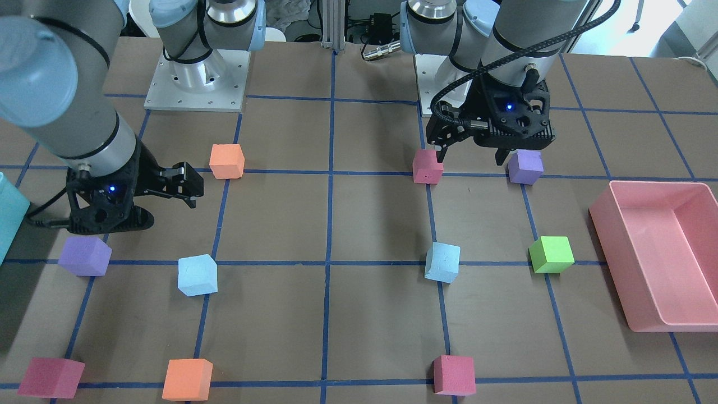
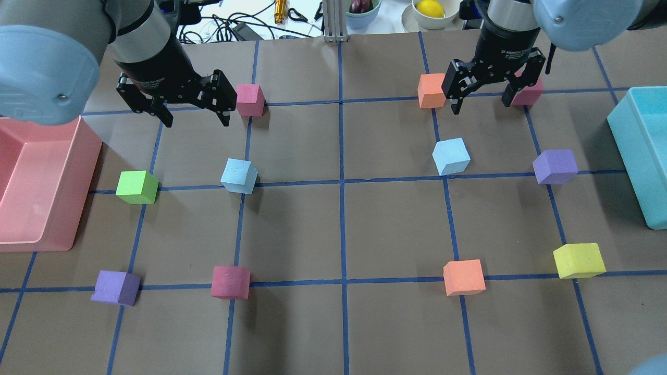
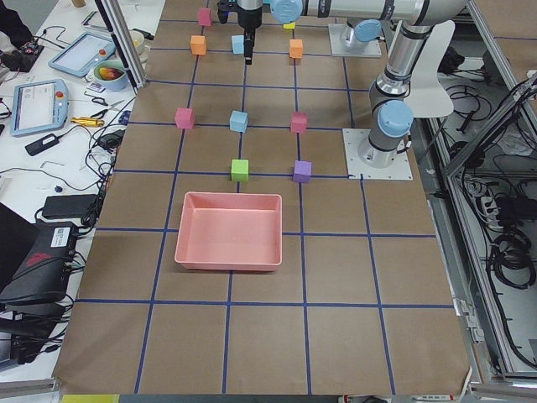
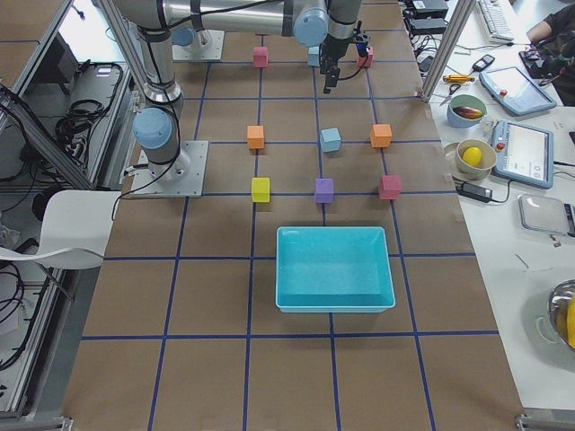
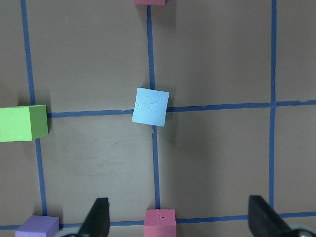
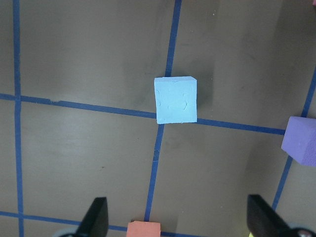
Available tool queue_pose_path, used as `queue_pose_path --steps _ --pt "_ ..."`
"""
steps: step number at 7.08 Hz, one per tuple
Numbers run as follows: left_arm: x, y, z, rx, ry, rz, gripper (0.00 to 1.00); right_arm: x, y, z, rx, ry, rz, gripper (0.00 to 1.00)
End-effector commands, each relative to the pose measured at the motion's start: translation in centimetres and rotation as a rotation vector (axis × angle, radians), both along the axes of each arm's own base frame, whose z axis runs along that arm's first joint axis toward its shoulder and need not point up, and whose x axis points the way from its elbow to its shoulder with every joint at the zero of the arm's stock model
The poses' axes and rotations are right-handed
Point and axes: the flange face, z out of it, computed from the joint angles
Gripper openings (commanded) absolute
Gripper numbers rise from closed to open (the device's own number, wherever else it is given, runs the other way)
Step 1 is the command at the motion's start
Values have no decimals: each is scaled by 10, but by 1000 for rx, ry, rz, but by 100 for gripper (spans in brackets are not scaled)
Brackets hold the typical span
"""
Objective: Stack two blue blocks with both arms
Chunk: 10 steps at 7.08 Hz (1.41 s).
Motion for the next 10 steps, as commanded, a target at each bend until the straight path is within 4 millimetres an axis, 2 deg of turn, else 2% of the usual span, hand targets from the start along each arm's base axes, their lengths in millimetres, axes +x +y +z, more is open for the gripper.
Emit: queue_pose_path --steps 1,2,3,4,5,6,7,8,10 --pt "0 0 0 0 0 -1 100 -7 -30 -44 -4 -2 61 100" --pt "1 0 0 0 0 1 100 -7 -39 -56 -16 -1 63 100" --pt "1 0 0 0 0 1 100 -8 -48 -86 -10 -2 63 100" --pt "1 0 0 0 0 1 100 -8 -46 -115 -30 0 61 100" --pt "1 0 0 0 0 0 100 -9 -33 -143 -39 0 57 100" --pt "1 0 0 0 0 -1 100 -14 -26 -162 -62 4 49 100" --pt "1 0 0 0 0 -1 100 -22 -20 -174 -43 -9 28 100" --pt "1 0 0 0 0 -1 100 -22 -15 -183 -24 -17 25 100" --pt "1 0 0 0 0 -2 100 -18 -21 -199 -4 -64 5 100"
